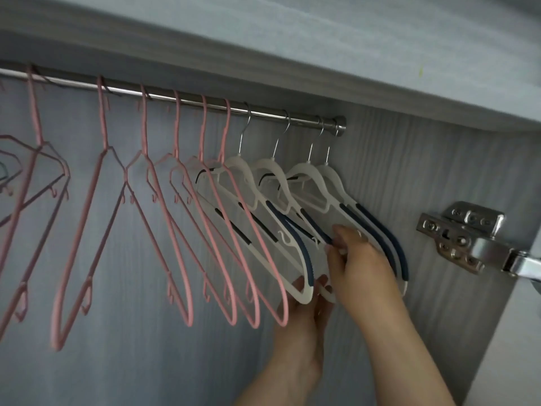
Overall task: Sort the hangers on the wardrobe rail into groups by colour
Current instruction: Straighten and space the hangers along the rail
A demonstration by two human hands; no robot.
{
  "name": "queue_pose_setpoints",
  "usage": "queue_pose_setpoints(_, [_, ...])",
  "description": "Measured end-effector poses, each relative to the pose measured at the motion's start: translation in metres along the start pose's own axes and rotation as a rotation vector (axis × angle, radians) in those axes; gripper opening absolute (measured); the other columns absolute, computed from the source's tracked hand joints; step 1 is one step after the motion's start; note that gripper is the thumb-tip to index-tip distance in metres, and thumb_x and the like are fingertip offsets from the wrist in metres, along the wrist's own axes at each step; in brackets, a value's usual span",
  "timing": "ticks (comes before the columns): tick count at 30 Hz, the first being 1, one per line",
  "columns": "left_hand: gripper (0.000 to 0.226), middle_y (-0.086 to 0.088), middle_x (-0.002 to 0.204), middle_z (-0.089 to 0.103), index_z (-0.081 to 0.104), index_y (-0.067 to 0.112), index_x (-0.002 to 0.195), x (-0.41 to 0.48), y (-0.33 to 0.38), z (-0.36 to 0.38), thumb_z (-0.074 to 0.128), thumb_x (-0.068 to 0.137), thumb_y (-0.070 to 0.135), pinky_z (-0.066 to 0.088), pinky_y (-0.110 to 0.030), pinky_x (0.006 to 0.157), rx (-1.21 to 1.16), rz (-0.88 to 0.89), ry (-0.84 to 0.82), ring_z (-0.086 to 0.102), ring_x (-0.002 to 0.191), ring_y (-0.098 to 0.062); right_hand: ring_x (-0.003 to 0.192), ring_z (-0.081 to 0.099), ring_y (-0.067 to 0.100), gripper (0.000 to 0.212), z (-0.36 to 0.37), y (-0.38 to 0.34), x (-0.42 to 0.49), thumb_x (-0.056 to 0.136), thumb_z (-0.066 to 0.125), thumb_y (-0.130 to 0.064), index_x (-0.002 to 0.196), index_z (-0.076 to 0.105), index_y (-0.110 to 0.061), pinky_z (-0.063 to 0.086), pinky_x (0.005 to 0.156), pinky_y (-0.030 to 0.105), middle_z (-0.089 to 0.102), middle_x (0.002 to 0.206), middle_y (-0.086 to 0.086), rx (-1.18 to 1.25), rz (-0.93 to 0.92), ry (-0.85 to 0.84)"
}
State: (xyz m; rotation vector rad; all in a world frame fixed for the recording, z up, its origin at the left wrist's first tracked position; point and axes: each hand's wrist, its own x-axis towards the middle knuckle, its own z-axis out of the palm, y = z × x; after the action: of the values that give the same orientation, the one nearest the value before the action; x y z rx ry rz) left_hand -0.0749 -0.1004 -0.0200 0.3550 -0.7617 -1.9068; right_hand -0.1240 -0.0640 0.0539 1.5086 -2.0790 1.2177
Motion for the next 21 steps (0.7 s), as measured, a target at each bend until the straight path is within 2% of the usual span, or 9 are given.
queue_pose_setpoints(2, [0.027, -0.011, 0.098, 0.072, 0.067, 0.007, 0.101, -0.005, 0.003, -0.003, 0.060, 0.075, 0.014, 0.056, -0.025, 0.069, -0.030, 0.009, -0.089, 0.067, 0.091, -0.021, 0.086, 0.062, 0.015, 0.029, 0.004, -0.002, -0.009, 0.094, 0.044, -0.015, 0.120, 0.056, -0.016, 0.048, 0.076, 0.024, 0.068, 0.095, -0.001, 0.078, 0.012, -0.014])
queue_pose_setpoints(4, [0.021, -0.010, 0.091, 0.074, 0.070, 0.009, 0.095, -0.009, 0.006, -0.004, 0.057, 0.080, 0.005, 0.056, -0.024, 0.061, -0.046, 0.008, -0.108, 0.069, 0.081, -0.018, 0.066, 0.052, 0.003, 0.026, 0.009, -0.005, -0.016, 0.094, 0.042, -0.012, 0.113, 0.058, -0.017, 0.039, 0.058, 0.018, 0.058, 0.072, -0.018, 0.122, -0.005, 0.013])
queue_pose_setpoints(5, [0.021, -0.010, 0.089, 0.074, 0.072, 0.010, 0.091, -0.010, 0.008, -0.003, 0.055, 0.081, 0.001, 0.056, -0.025, 0.060, -0.038, 0.001, -0.113, 0.069, 0.078, -0.017, 0.062, 0.049, 0.001, 0.025, 0.011, -0.006, -0.018, 0.094, 0.041, -0.012, 0.110, 0.059, -0.018, 0.035, 0.054, 0.018, 0.052, 0.067, -0.023, 0.135, -0.010, 0.034])
queue_pose_setpoints(7, [0.020, -0.009, 0.086, 0.074, 0.073, 0.011, 0.087, -0.012, 0.011, -0.002, 0.056, 0.080, 0.001, 0.057, -0.026, 0.063, -0.022, -0.014, -0.101, 0.069, 0.077, -0.018, 0.061, 0.050, 0.001, 0.027, 0.013, -0.009, -0.019, 0.094, 0.040, -0.013, 0.112, 0.060, -0.019, 0.038, 0.057, 0.017, 0.054, 0.068, -0.020, 0.164, -0.012, 0.052])
queue_pose_setpoints(11, [0.011, -0.005, 0.071, 0.072, 0.071, 0.012, 0.075, -0.013, 0.014, 0.001, 0.063, 0.070, 0.008, 0.055, -0.024, 0.058, -0.018, -0.048, -0.085, 0.067, 0.066, -0.016, 0.061, 0.054, -0.008, 0.031, 0.013, -0.012, -0.019, 0.094, 0.039, -0.013, 0.116, 0.059, -0.022, 0.040, 0.061, 0.000, 0.059, 0.073, -0.014, 0.209, -0.029, 0.079])
queue_pose_setpoints(13, [0.016, -0.006, 0.071, 0.072, 0.071, 0.012, 0.075, -0.012, 0.014, 0.000, 0.065, 0.060, 0.012, 0.055, -0.025, 0.058, -0.026, -0.048, -0.081, 0.066, 0.066, -0.016, 0.064, 0.056, -0.008, 0.031, 0.014, -0.013, -0.019, 0.094, 0.039, -0.013, 0.114, 0.060, -0.022, 0.042, 0.062, 0.002, 0.058, 0.071, -0.018, 0.221, -0.032, 0.081])
queue_pose_setpoints(16, [0.021, -0.008, 0.079, 0.073, 0.072, 0.010, 0.082, -0.012, 0.014, -0.003, 0.066, 0.062, 0.010, 0.056, -0.027, 0.063, -0.038, -0.047, -0.075, 0.067, 0.073, -0.018, 0.066, 0.059, -0.006, 0.030, 0.014, -0.014, -0.019, 0.095, 0.039, -0.012, 0.114, 0.060, -0.022, 0.048, 0.066, 0.012, 0.057, 0.070, -0.021, 0.239, -0.028, 0.069])
queue_pose_setpoints(20, [0.028, -0.008, 0.085, 0.072, 0.069, 0.008, 0.094, -0.009, 0.014, -0.005, 0.066, 0.067, 0.010, 0.056, -0.028, 0.066, -0.053, -0.035, -0.075, 0.067, 0.080, -0.019, 0.067, 0.063, 0.000, 0.031, 0.016, -0.013, -0.017, 0.095, 0.038, -0.013, 0.117, 0.059, -0.021, 0.049, 0.063, 0.013, 0.063, 0.074, -0.013, 0.259, -0.012, 0.048])
queue_pose_setpoints(21, [0.027, -0.009, 0.087, 0.071, 0.068, 0.008, 0.095, -0.008, 0.014, -0.006, 0.065, 0.068, 0.010, 0.056, -0.028, 0.067, -0.054, -0.036, -0.080, 0.066, 0.082, -0.019, 0.069, 0.065, 0.004, 0.031, 0.016, -0.013, -0.016, 0.095, 0.038, -0.014, 0.118, 0.059, -0.020, 0.051, 0.065, 0.017, 0.065, 0.077, -0.010, 0.263, -0.010, 0.043])
